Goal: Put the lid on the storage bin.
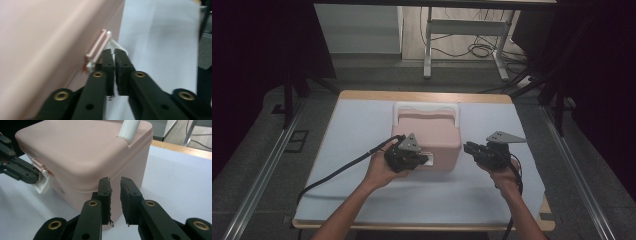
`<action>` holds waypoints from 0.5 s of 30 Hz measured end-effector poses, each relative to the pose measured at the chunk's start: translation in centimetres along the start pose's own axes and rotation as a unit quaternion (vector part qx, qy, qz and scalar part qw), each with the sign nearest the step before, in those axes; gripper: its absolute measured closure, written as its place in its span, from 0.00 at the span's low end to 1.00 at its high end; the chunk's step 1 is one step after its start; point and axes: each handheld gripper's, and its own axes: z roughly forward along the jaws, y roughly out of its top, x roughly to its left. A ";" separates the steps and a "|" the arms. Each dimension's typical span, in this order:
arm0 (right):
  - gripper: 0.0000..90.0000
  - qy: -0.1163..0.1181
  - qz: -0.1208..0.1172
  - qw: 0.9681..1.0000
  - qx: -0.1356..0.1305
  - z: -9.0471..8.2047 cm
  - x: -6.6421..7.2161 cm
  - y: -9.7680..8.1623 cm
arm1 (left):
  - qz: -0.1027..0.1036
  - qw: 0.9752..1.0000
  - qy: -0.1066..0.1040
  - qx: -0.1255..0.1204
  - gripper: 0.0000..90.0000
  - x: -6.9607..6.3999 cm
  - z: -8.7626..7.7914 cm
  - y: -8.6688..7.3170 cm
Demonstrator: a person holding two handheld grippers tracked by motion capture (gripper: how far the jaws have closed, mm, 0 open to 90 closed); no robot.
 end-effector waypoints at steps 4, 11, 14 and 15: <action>0.86 0.004 0.000 1.000 -0.004 -0.2 -0.3 -0.3 | 0.002 1.000 0.002 0.001 0.92 -0.1 -0.1 0.0; 0.82 0.011 -0.005 1.000 -0.005 -0.6 -0.6 -0.9 | 0.002 0.999 0.020 -0.027 0.83 -0.4 -1.6 -0.1; 0.81 0.014 -0.008 1.000 -0.003 -0.7 -0.7 -1.2 | -0.014 0.999 0.023 -0.042 0.82 -0.2 -2.4 -0.6; 0.80 0.015 -0.010 1.000 -0.004 -0.7 -0.8 -1.3 | -0.018 0.999 0.025 -0.045 0.81 -0.2 -2.7 -0.8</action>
